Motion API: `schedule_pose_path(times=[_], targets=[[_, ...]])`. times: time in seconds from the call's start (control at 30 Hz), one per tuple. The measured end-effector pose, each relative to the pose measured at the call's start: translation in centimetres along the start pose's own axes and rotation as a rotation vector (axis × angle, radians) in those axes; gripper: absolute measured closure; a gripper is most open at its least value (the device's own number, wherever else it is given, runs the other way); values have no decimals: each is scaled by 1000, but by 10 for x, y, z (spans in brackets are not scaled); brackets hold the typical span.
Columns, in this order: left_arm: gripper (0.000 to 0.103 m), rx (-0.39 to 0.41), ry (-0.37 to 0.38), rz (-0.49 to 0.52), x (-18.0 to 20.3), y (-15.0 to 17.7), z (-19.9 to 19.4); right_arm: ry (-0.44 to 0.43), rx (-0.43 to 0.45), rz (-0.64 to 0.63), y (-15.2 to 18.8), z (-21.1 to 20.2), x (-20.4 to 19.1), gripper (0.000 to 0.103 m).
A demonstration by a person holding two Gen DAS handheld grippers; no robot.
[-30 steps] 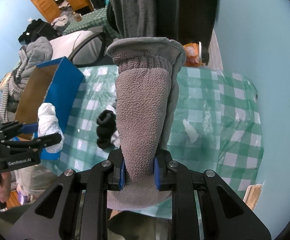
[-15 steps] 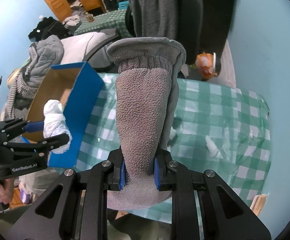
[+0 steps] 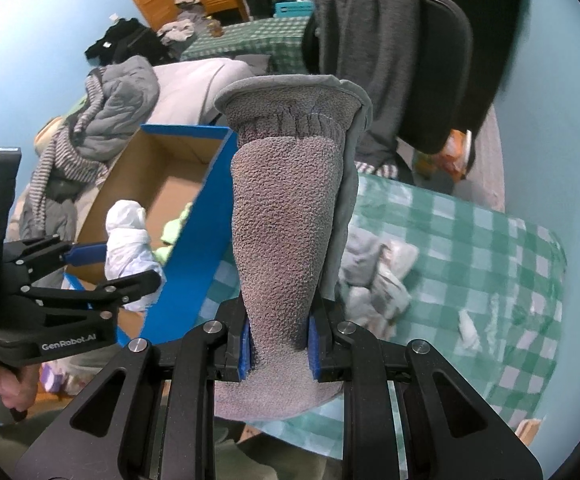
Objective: Organize soft objects
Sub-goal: 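Carry the mitten in the right tool while the left tool holds the white plastic bundle, then move both tools over the cardboard box with mitten and white bundle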
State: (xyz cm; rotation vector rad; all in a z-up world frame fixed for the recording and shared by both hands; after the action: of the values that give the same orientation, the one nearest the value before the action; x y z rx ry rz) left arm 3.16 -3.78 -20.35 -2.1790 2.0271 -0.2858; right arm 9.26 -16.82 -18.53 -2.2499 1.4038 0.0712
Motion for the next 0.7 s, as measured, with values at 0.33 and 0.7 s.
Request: schedule_pose_path(times=[0.33,0.7], targets=[[44,7,-23,-72,-45,3,-6,-46,-8,-72,-18,15,-43,83],[44,8,-62,-146,-97,11,-6,-96,-24,-154,-39,41,-96,83]])
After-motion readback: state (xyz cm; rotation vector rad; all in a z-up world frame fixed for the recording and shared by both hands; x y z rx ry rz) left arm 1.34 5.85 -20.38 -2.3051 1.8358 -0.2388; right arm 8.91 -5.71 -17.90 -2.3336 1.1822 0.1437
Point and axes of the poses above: each gripper's, at about its wrist camera, not at the fingertips, and z roughly the way its jaws point, x to its right, y to its underside, the point moved 10 cm from there along z, roughly the way its jaws point, and after that the axes turned 1 degree about z, right-handed, at the moved point
